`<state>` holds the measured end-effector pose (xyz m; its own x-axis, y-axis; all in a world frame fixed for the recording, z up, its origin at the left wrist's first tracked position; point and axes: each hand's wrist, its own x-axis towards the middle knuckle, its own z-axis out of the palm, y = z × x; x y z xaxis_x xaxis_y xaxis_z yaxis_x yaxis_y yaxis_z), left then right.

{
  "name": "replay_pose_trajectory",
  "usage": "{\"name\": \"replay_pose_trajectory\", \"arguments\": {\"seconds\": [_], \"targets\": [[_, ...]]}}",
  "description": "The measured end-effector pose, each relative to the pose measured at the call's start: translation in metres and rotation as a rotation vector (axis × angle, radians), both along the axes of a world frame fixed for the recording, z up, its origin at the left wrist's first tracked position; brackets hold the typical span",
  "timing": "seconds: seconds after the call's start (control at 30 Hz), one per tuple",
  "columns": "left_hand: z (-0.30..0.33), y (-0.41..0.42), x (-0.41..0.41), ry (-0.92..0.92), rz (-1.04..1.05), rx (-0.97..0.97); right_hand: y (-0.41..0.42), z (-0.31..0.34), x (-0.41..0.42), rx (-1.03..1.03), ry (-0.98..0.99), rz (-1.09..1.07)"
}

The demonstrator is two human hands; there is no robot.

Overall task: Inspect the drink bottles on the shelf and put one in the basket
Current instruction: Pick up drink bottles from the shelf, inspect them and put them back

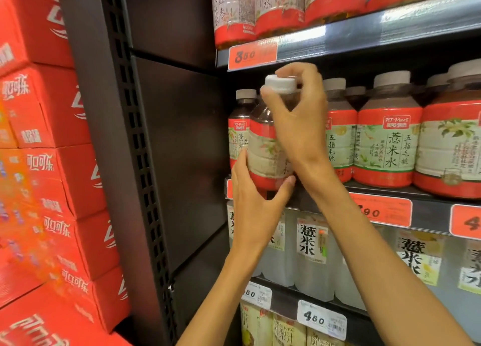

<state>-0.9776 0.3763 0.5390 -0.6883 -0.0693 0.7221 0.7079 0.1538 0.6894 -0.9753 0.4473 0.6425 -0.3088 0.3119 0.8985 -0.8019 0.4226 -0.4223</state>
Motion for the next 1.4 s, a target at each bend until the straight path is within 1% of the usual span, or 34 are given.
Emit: {"name": "replay_pose_trajectory", "arguments": {"seconds": [0.07, 0.13, 0.23, 0.27, 0.33, 0.4, 0.43, 0.53, 0.63, 0.7, 0.77, 0.83, 0.9, 1.03, 1.1, 1.17, 1.23, 1.27, 1.33, 1.4], "targets": [[0.000, -0.008, 0.008, 0.027, -0.005, 0.002, 0.006, 0.000, 0.013, -0.101, -0.048, 0.160], [-0.004, -0.017, 0.017, 0.022, -0.023, -0.019, 0.010, -0.002, 0.023, -0.121, -0.103, 0.267], [-0.009, -0.028, 0.034, -0.069, -0.058, -0.104, 0.013, -0.012, 0.033, -0.170, -0.221, 0.457], [-0.011, -0.030, 0.038, -0.099, -0.061, -0.124, 0.014, -0.017, 0.035, -0.193, -0.260, 0.485], [-0.019, -0.031, 0.046, -0.174, -0.101, -0.110, 0.016, -0.028, 0.036, -0.210, -0.346, 0.468], [-0.032, -0.033, 0.055, -0.273, -0.195, -0.052, 0.021, -0.041, 0.035, -0.196, -0.471, 0.491], [-0.039, -0.035, 0.060, -0.328, -0.264, -0.026, 0.024, -0.047, 0.034, -0.188, -0.545, 0.539], [-0.053, -0.039, 0.076, -0.483, -0.512, 0.020, 0.035, -0.062, 0.032, -0.163, -0.728, 0.779], [-0.062, -0.037, 0.089, -0.625, -0.718, 0.162, 0.040, -0.073, 0.034, -0.119, -0.829, 0.978], [-0.067, -0.035, 0.095, -0.678, -0.794, 0.217, 0.041, -0.081, 0.035, -0.158, -0.839, 1.080], [-0.072, -0.034, 0.100, -0.691, -0.813, 0.266, 0.040, -0.085, 0.036, -0.206, -0.819, 1.096], [-0.077, -0.035, 0.104, -0.699, -0.837, 0.338, 0.040, -0.085, 0.038, -0.195, -0.815, 1.039], [-0.080, -0.035, 0.109, -0.639, -0.808, 0.313, 0.041, -0.083, 0.041, -0.170, -0.793, 0.976], [-0.078, -0.034, 0.111, -0.468, -0.426, 0.108, 0.037, -0.084, 0.046, -0.162, -0.712, 0.761], [-0.079, -0.028, 0.110, -0.449, -0.297, -0.014, 0.032, -0.087, 0.046, -0.188, -0.733, 0.693], [-0.084, -0.023, 0.111, -0.459, -0.228, -0.050, 0.030, -0.090, 0.047, -0.211, -0.767, 0.684], [-0.087, -0.025, 0.112, -0.473, -0.248, -0.005, 0.033, -0.093, 0.047, -0.200, -0.802, 0.702], [-0.088, -0.027, 0.112, -0.495, -0.293, 0.033, 0.035, -0.094, 0.048, -0.187, -0.815, 0.717], [-0.087, -0.033, 0.115, -0.558, -0.478, 0.115, 0.039, -0.099, 0.049, -0.174, -0.830, 0.783], [-0.087, -0.036, 0.119, -0.621, -0.684, 0.219, 0.041, -0.103, 0.051, -0.218, -0.856, 0.914]]}}
